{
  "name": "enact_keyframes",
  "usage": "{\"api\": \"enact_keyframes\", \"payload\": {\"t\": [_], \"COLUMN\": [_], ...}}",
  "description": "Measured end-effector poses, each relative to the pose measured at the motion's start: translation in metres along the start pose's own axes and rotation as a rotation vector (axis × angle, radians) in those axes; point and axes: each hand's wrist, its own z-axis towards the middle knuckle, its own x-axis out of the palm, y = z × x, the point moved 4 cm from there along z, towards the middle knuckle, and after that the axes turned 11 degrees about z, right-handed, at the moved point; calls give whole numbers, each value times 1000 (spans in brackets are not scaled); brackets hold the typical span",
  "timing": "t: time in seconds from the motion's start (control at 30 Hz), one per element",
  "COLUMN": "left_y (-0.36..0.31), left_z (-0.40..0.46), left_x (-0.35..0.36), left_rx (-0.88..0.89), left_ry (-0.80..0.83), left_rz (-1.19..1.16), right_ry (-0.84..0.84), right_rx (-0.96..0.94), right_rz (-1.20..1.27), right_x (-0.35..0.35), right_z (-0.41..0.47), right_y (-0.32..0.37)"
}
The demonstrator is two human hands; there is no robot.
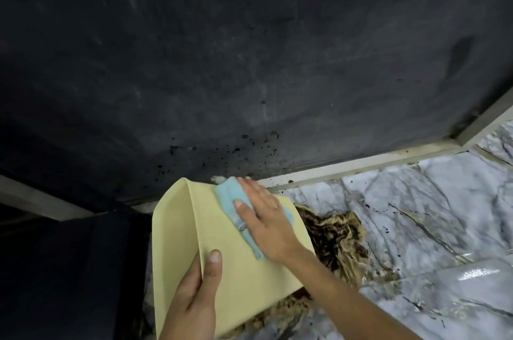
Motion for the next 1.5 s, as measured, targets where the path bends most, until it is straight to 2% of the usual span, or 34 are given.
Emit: {"api": "enact_keyframes", "payload": {"t": [0.07,0.13,0.27,0.33,0.37,0.43,0.53,0.67,0.9,1.0,1.07,1.17,1.27,1.37,1.5], "left_y": [1,-1,-1,-8,-15,-40,-72,-69,-28,-11,-2,4,0,-1,6], "left_z": [1,1,7,21,34,68,105,116,25,7,-10,-23,-10,-1,7], "left_x": [1,0,-15,-17,-18,-27,-25,-22,-36,-21,-11,0,-3,-5,-3], "left_rx": [-38,-42,-72,-116,-145,-148,-184,-74,11,-8,-16,151,111,127,159], "left_ry": [-19,4,79,322,462,515,452,64,-50,-11,5,24,90,145,51], "left_rz": [-21,-31,12,-22,-127,-192,-108,96,-109,-153,-144,-124,-139,-120,-93], "right_ry": [-81,-121,-202,-275,-305,-321,-320,-455,-617,-584,-500,-305,-146,-89,-41], "right_rx": [134,266,412,397,379,317,207,177,-6,-102,-139,-160,-189,-199,-91], "right_rz": [30,162,411,378,354,314,247,224,261,298,299,262,33,-286,-329], "right_x": [-21,-35,-35,-34,-35,-34,-33,-30,-70,-75,-65,-42,-22,-4,21], "right_z": [-3,-22,-66,-76,-77,-79,-81,-86,-92,-97,-99,-90,-78,-75,-68], "right_y": [-41,-76,-107,-106,-105,-98,-87,-85,-17,17,36,59,75,75,78]}}
